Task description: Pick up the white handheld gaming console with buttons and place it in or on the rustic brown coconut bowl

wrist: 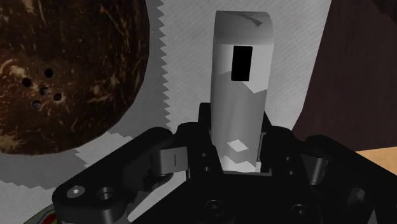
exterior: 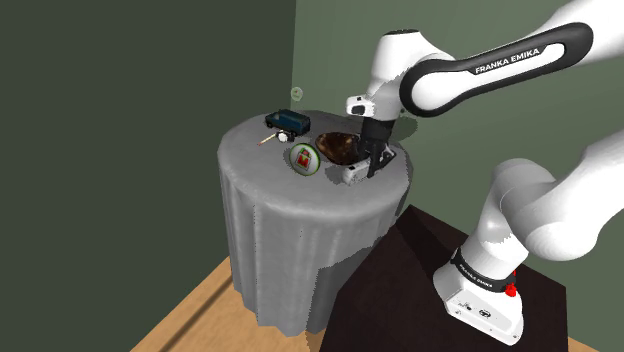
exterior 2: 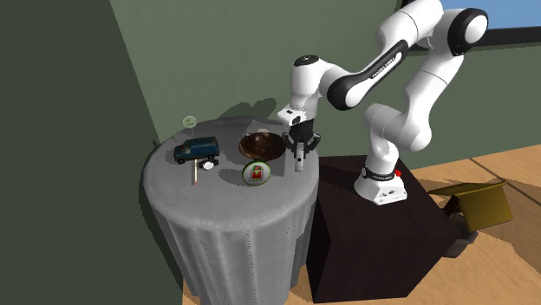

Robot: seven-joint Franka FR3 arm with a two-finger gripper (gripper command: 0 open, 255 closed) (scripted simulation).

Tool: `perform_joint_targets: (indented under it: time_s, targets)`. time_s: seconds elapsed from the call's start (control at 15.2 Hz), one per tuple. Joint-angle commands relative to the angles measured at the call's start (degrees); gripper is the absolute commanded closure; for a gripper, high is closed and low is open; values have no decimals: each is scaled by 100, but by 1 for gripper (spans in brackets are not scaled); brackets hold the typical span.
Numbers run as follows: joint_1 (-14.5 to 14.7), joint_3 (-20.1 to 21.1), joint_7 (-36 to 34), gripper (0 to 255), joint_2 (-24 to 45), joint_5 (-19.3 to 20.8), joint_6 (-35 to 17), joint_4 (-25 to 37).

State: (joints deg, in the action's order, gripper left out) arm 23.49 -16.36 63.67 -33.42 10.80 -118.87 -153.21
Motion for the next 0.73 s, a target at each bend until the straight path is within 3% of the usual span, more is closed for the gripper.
perform_joint_targets:
  time_s: [0.0,0.66]
  targets:
    - [7,34,-4,255,-76,-22,201,123]
    - [32,156,7,255,-320,-107,1059,738]
